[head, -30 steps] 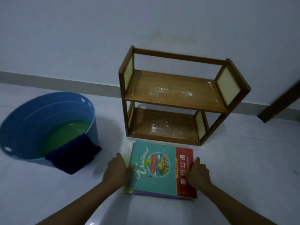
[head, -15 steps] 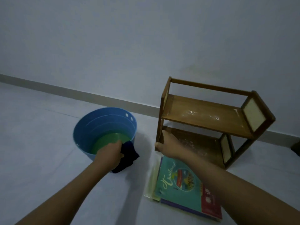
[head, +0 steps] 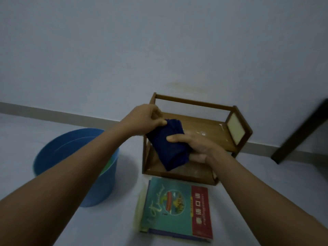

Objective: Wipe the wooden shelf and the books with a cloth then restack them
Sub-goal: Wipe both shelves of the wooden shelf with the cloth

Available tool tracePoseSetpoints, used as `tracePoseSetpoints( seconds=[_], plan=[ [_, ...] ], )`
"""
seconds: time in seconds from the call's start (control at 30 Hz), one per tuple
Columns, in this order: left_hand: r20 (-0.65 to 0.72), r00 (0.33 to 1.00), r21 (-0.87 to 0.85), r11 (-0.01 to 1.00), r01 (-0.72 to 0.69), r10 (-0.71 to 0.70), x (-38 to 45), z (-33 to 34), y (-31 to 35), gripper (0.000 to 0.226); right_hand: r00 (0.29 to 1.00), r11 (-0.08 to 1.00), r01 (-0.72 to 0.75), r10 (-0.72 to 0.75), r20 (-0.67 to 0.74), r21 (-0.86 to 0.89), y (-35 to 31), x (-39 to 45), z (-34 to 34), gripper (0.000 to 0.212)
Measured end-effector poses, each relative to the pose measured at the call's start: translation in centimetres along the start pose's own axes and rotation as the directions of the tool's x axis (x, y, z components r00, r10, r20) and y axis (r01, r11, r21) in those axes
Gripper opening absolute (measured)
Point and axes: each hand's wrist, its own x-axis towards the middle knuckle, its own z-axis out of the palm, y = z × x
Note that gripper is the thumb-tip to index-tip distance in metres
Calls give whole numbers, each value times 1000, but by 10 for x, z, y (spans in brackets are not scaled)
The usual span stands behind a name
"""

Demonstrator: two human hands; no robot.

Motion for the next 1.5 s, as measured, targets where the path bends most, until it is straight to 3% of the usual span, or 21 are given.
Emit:
tracePoseSetpoints(
  seconds=[0.07, 0.1, 0.17, 0.23, 0.3, 0.37, 0.43, 0.5, 0.57, 0.73, 0.9, 1.03, 1.1, 1.2, 1.27, 1.33, 1.4, 1.5],
  plan=[
    [-50, 999, 53, 998, 16, -13, 37, 30, 5, 37, 983, 990, -7, 32, -179, 143, 4, -7, -37, 55],
    [-57, 998, 92, 995, 31, -26, 50, 37, 3, 42, 956, 993, 14, 21, -294, 115, 4, -7, -50, 50],
    [-43, 998, 177, 983, 43, -36, 80, 51, 1, 48, 840, 986, 2, -92, -535, -166, 0, -7, -82, 35],
    [-12, 999, 301, 952, 49, -48, 114, 57, -5, 49, 687, 784, -160, -348, -638, -600, -3, 7, -115, 20],
    [24, 997, 457, 888, 49, -68, 148, 60, -14, 48, 603, 530, -324, -522, -603, -783, -2, 32, -140, 23],
    [52, 995, 566, 823, 42, -87, 174, 58, -25, 54, 633, 431, -431, -482, -606, -793, 5, 59, -148, 42],
    [60, 992, 596, 801, 57, -115, 187, 59, -39, 59, 705, 356, -531, -318, -634, -769, 17, 78, -146, 71],
    [58, 986, 536, 838, 102, -157, 193, 65, -56, 65, 716, 369, -552, -249, -652, -748, 25, 89, -143, 91],
    [62, 979, 415, 898, 150, -192, 192, 74, -70, 72, 695, 429, -548, -243, -677, -718, 28, 99, -142, 95],
    [-12, 980, 265, 945, 193, -197, 201, 83, -80, 72, 668, 354, -598, -277, -691, -719, 26, 146, -120, 87],
    [-21, 982, 296, 937, 186, -188, 203, 84, -82, 71, 825, 311, -257, -422, -375, -915, 27, 187, -44, 58],
    [-16, 984, 320, 932, 172, -176, 202, 82, -79, 71, 846, 315, -126, -462, -268, -941, 27, 174, -47, 50],
    [-20, 985, 312, 935, 170, -172, 202, 81, -79, 70, 818, 373, -155, -471, -331, -915, 26, 155, -82, 53],
    [-24, 984, 280, 944, 174, -174, 199, 79, -74, 65, 692, 450, -396, -427, -583, -800, 29, 112, -152, 69],
    [-27, 985, 267, 949, 169, -168, 196, 78, -73, 62, 607, 466, -526, -381, -697, -712, 30, 87, -186, 67],
    [-34, 985, 257, 951, 172, -169, 194, 77, -72, 61, 576, 490, -554, -358, -735, -673, 29, 88, -187, 60],
    [-32, 984, 248, 953, 175, -173, 193, 77, -70, 60, 612, 471, -524, -372, -698, -710, 32, 109, -150, 50],
    [-27, 983, 252, 950, 185, -184, 191, 77, -69, 61, 812, 337, -254, -435, -390, -906, 42, 146, -58, 44]
  ],
)
